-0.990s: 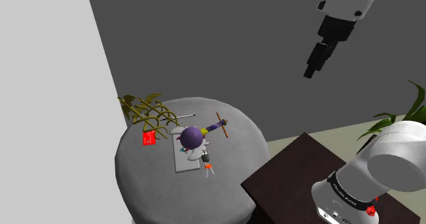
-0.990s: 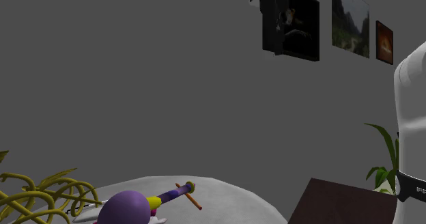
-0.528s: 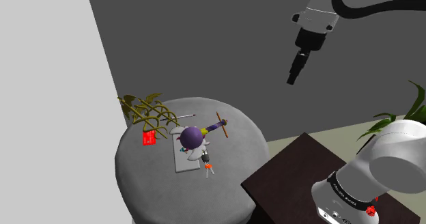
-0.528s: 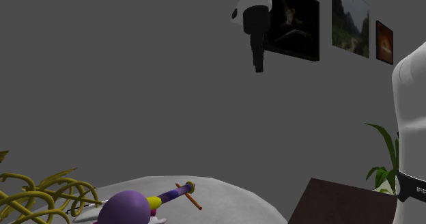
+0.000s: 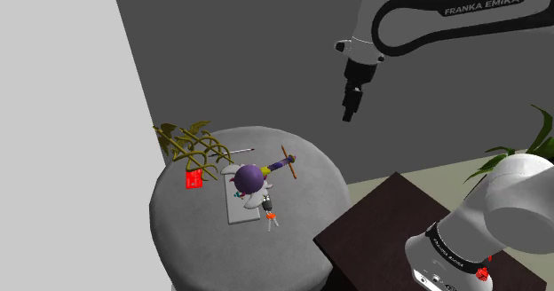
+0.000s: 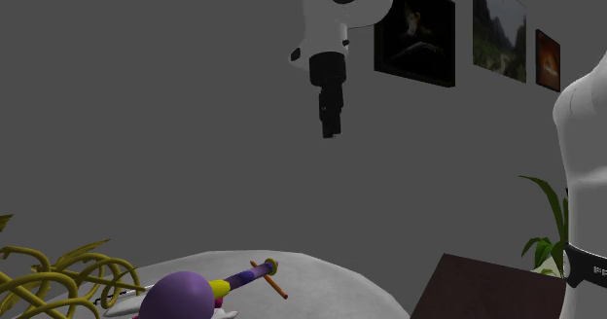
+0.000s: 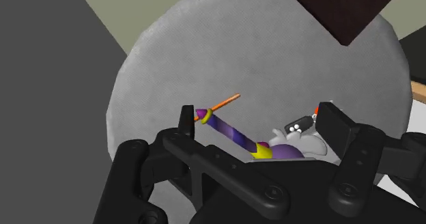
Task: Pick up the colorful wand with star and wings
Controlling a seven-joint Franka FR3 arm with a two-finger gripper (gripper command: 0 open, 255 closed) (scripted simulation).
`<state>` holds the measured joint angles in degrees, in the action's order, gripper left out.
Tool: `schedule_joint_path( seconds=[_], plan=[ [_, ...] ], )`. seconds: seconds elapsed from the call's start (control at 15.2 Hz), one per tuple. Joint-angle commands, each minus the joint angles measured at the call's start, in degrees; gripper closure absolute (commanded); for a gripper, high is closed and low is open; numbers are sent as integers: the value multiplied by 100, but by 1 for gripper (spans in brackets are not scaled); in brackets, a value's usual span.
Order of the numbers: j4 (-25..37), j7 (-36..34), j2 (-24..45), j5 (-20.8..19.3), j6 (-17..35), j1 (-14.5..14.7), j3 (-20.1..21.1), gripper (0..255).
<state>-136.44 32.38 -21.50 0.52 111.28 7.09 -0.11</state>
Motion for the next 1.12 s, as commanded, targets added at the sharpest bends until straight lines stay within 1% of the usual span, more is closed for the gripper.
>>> schedule_joint_path(
  seconds=[0.0, 0.53, 1.06],
  plan=[
    [89, 365, 390, -11, 301, 123, 19, 0],
    [634, 1714, 1967, -102, 1311, 493, 193, 0],
    [1317, 2833, 3425, -372, 2073, 793, 531, 0]
  ],
)
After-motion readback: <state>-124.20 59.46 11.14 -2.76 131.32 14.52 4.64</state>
